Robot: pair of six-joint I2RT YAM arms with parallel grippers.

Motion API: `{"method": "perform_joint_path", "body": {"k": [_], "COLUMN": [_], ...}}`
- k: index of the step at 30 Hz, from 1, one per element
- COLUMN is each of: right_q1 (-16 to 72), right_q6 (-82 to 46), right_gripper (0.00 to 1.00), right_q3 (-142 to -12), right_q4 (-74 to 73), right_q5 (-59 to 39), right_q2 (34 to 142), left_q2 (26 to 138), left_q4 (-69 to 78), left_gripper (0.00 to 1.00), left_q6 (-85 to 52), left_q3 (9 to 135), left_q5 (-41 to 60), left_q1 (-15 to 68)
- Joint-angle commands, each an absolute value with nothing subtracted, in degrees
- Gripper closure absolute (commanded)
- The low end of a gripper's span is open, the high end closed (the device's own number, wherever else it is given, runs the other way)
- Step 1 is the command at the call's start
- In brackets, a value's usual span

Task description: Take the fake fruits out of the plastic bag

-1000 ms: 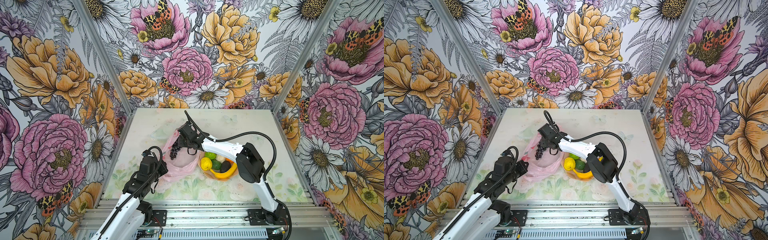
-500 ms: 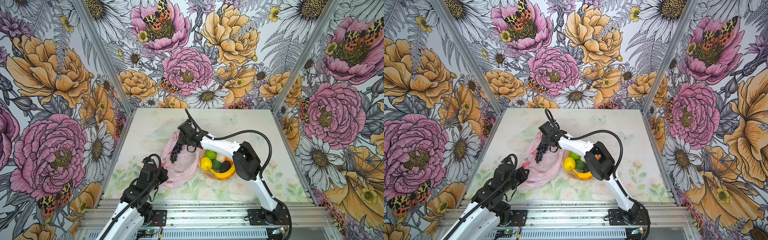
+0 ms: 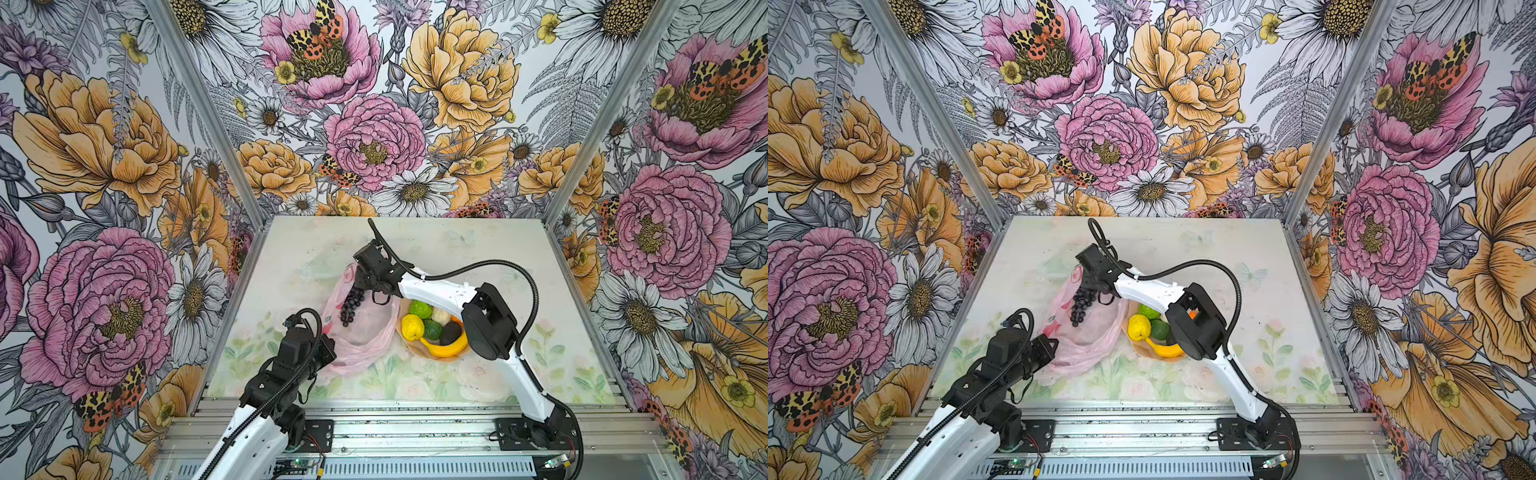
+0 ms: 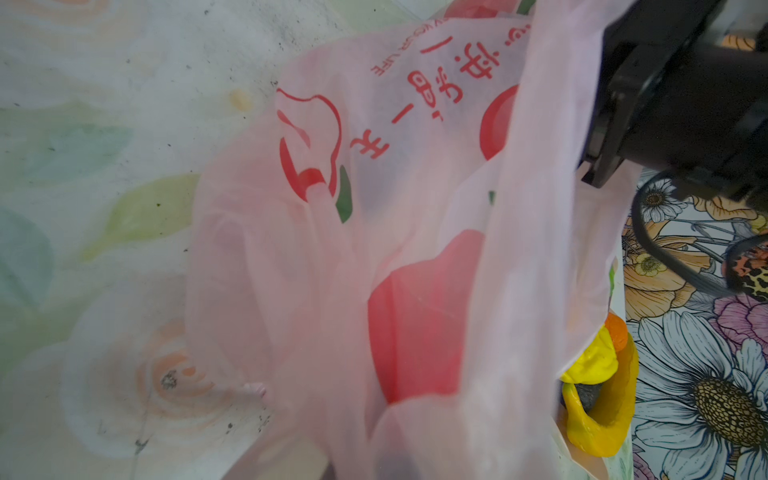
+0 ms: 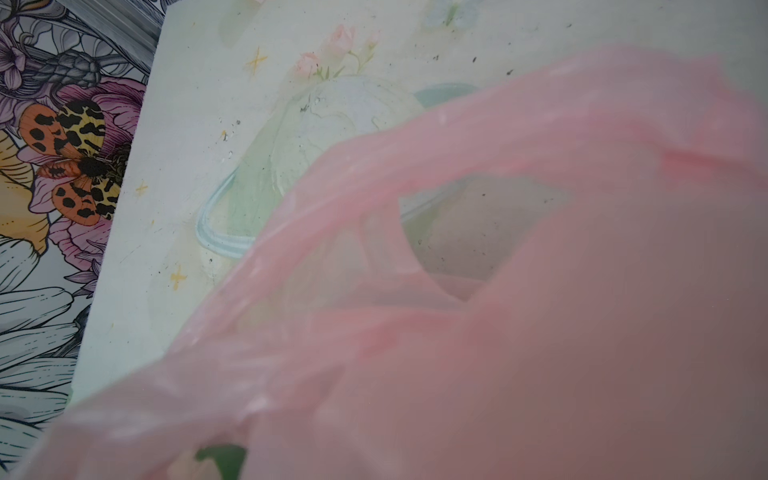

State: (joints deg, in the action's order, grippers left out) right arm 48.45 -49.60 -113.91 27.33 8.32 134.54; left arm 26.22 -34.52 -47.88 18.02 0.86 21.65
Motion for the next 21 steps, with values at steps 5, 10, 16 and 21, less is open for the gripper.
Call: {"method": "perform_joint_path", "body": {"k": [5,10,16,21], "right_q1": [48.6,48.5,48.1,48.0], "right_q6": [-49.1,-48.6,-48.4,-48.3], "right_gripper": [0.54,0.57,0.65,0.66], "right_q3": [-117.4,-118.2,-118.7,-118.8], "right_q4": [26.8,26.9,27.4,27.9], "right_q5": [11.9,13.2,13.7,13.5], "right_q2": [137.4,138.1,138.4,138.7], "left_q2": [25.2,25.2,25.1,25.1], "left_q4": [-34.6,-34.5,-34.5,-34.5], "left_gripper": [1.00,1.00,1.00,1.00], "left_q6": [-47.6,-47.5,-47.4,-47.4], "left_q3": [17.4,17.3,17.5,17.5], "left_q5": [0.5,0.7,0.4,0.4], "left_q1": [22.3,22.6,22.7,22.8]}}
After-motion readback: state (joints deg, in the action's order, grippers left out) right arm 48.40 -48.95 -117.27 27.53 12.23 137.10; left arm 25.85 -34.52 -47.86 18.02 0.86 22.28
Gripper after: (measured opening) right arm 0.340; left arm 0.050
